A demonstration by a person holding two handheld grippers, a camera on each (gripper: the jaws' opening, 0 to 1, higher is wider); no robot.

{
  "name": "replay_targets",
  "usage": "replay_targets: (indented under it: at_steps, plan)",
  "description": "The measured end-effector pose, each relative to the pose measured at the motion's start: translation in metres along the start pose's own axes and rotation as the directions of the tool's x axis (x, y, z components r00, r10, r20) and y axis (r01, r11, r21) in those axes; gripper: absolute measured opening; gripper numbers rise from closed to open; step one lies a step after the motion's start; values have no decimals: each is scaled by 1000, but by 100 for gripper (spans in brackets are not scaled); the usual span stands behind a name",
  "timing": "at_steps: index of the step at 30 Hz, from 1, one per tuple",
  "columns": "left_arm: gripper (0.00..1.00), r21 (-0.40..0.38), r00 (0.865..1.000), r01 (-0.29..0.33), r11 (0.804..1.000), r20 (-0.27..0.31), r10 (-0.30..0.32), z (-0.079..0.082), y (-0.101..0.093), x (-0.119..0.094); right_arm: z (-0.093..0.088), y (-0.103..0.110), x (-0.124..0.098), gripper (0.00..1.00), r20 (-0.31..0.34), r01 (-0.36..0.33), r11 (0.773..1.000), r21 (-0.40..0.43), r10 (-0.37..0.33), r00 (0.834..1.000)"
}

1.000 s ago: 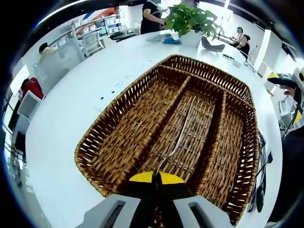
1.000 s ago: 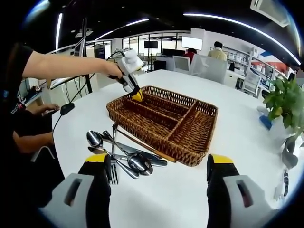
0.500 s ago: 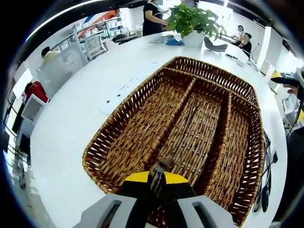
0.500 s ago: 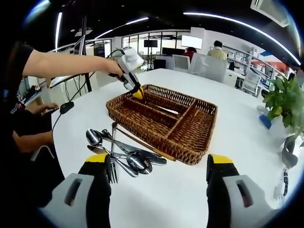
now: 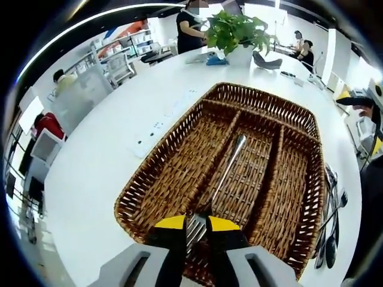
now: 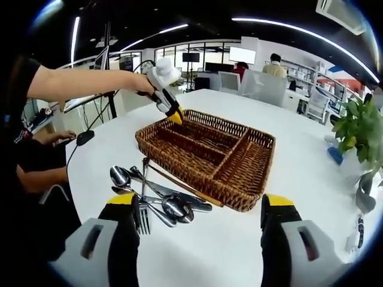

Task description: Arrange the knives, forks, and spoons in their matching storage slots by inserting each utensil handle-first until every utensil is classified and aligned in the correct compartment

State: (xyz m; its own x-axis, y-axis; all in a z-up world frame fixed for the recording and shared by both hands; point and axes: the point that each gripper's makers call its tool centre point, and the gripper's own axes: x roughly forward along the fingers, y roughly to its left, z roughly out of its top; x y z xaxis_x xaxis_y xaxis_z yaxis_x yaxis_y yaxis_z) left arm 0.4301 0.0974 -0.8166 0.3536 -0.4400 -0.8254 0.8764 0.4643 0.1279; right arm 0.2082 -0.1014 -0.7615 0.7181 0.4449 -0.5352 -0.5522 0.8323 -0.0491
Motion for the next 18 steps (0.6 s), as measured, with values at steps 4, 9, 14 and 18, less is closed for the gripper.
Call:
replay_targets:
  at_steps: [4, 9, 14, 18]
  plan:
    - [17, -2, 1000, -9, 1000, 24, 9, 5, -5, -9, 3, 0, -1, 87, 11, 0, 1000, 2, 0, 1000]
    - [22, -22, 998, -23, 999, 61, 25, 9, -9, -21, 7, 0, -2, 87, 29, -3, 1000, 0, 3, 1000]
    - [32, -15, 993, -48, 999, 104, 49, 12, -17, -33, 11, -2, -2, 89, 40, -6, 1000, 5, 5, 999]
    - [41, -32, 989, -72, 997, 129, 75, 11, -27, -47, 13, -4, -2, 90, 50, -9, 1000, 11, 9, 999]
